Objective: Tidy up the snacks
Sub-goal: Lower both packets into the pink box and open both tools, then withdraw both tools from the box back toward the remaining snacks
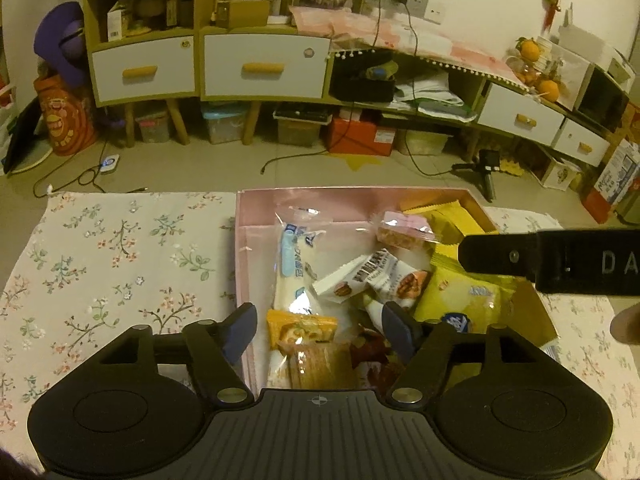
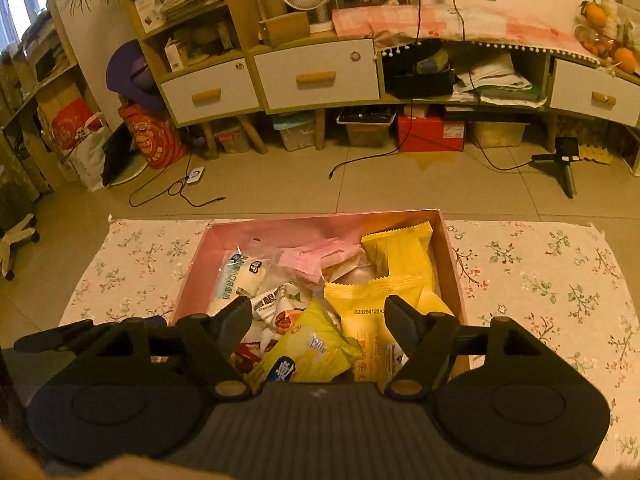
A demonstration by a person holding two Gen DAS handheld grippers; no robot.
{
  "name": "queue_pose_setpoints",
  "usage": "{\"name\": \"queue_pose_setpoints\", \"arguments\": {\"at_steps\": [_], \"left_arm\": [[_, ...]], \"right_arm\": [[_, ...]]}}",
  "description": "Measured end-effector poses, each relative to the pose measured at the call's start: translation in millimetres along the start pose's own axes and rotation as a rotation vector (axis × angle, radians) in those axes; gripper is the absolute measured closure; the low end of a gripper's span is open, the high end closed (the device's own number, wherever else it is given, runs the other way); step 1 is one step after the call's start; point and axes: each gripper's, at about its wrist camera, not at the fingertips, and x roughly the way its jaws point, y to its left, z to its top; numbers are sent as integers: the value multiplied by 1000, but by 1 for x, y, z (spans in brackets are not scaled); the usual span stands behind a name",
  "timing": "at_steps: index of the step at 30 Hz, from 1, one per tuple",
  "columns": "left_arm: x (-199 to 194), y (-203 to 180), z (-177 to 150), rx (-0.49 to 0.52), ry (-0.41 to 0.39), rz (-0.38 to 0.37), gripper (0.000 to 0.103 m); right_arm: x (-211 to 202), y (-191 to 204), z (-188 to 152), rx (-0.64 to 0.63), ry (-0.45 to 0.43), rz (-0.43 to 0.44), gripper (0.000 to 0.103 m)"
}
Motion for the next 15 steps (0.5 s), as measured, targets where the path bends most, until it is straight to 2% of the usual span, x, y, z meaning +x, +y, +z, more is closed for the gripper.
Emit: {"name": "queue_pose_setpoints", "arguments": {"at_steps": [15], "left_arm": [[-40,1,-29,-15,21,-6,20]], "right_arm": [[-32,-10,-24,31,16,-43,15]]}}
